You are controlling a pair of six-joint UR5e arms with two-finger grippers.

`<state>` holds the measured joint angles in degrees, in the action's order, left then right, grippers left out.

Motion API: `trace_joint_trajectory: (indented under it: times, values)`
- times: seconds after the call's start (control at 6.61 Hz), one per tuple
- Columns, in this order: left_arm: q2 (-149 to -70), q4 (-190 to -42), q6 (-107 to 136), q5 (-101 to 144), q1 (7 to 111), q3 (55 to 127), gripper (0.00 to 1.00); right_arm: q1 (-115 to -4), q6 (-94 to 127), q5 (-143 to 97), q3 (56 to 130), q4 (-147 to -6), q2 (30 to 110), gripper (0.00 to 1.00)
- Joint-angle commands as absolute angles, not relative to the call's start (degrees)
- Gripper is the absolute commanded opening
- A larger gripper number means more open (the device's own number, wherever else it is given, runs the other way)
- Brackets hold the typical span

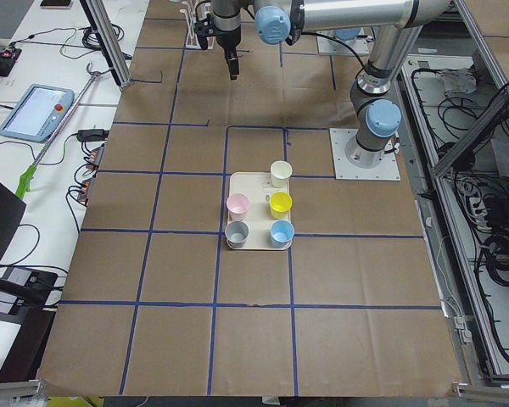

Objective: Transfer IKEA cup to right arm and place on rack

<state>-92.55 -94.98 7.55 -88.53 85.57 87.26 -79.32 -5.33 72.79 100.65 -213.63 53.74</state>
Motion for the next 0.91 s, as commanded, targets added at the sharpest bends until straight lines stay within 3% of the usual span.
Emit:
trace_joint_trajectory:
  times: [0.0, 0.45, 0.76]
  values:
    - [-91.0, -96.4, 7.4, -91.8, 88.6, 87.4, 0.99, -80.3, -5.4, 73.0, 101.6, -214.0, 53.4, 0.29]
    - [-88.9, -95.8, 2.3, -91.8, 87.2, 89.8, 1.0, -80.8, -5.2, 72.9, 102.8, -214.1, 52.1, 0.29]
    - [-85.9, -96.5, -8.9, -92.1, 76.5, 94.4, 1.0, -80.6, -5.2, 72.7, 102.8, -214.2, 50.6, 0.32]
